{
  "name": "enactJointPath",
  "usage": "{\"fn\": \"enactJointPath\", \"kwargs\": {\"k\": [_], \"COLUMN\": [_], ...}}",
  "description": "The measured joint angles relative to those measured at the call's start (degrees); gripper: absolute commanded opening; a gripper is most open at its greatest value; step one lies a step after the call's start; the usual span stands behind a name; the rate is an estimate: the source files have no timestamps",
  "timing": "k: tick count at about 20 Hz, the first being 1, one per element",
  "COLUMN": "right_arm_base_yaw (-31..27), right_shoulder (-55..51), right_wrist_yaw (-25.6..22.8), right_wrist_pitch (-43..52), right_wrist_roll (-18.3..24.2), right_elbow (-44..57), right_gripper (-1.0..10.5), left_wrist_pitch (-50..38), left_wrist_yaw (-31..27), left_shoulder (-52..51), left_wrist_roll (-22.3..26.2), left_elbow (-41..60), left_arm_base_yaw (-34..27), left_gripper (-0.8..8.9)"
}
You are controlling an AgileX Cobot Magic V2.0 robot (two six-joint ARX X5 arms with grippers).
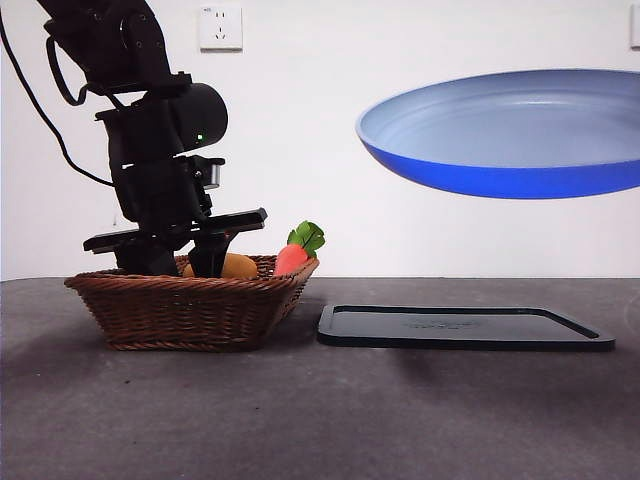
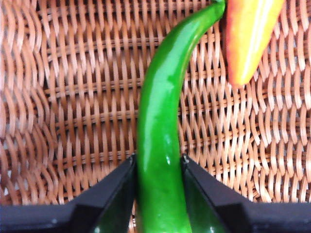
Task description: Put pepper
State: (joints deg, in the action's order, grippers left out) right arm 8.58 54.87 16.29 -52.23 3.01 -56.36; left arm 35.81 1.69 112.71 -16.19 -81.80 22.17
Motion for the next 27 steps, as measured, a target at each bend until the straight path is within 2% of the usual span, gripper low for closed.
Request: {"fn": "enactJointPath", "kwargs": {"k": [3, 10, 13, 16, 17, 19, 22, 27], "right_arm_base_yaw": [0.00, 0.00, 0.00, 0.00, 0.04, 0.04, 0.07, 0.42], "right_shoulder": [0.00, 3.45, 11.56, 20.06, 21.86, 23.98, 24.13, 24.13], "right_wrist_yaw": [0.00, 0.02, 1.09, 7.85, 9.35, 11.80, 12.94, 13.29], "right_wrist_pitch": [0.00, 0.35, 3.80, 10.82, 12.72, 14.38, 14.27, 11.80], "right_wrist_roll": [0.00, -0.20, -2.29, -7.45, -9.33, -12.55, -14.19, -14.64], "right_elbow": [0.00, 0.00, 0.00, 0.00, 0.00, 0.00, 0.00, 0.00], "right_gripper": [0.0, 0.0, 0.0, 0.0, 0.0, 0.0, 0.0, 0.0], "left_wrist_pitch": [0.22, 3.78, 5.95, 6.40, 6.64, 6.54, 4.48, 0.96], "left_wrist_yaw": [-0.04, 0.09, 6.23, 16.37, 17.27, 15.98, 8.96, 7.32], "left_shoulder": [-1.44, -13.33, -19.63, -22.67, -22.60, -21.79, -18.27, -11.65], "left_wrist_roll": [-0.02, 0.00, 0.11, 0.31, 0.72, 2.54, 4.63, 5.20], "left_elbow": [0.00, 0.00, 0.00, 0.00, 0.00, 0.00, 0.00, 0.00], "left_arm_base_yaw": [0.00, 0.02, 1.60, 5.99, 8.33, 13.07, 18.99, 21.42], "left_gripper": [1.24, 1.24, 1.24, 1.24, 1.24, 1.24, 1.24, 1.24]}}
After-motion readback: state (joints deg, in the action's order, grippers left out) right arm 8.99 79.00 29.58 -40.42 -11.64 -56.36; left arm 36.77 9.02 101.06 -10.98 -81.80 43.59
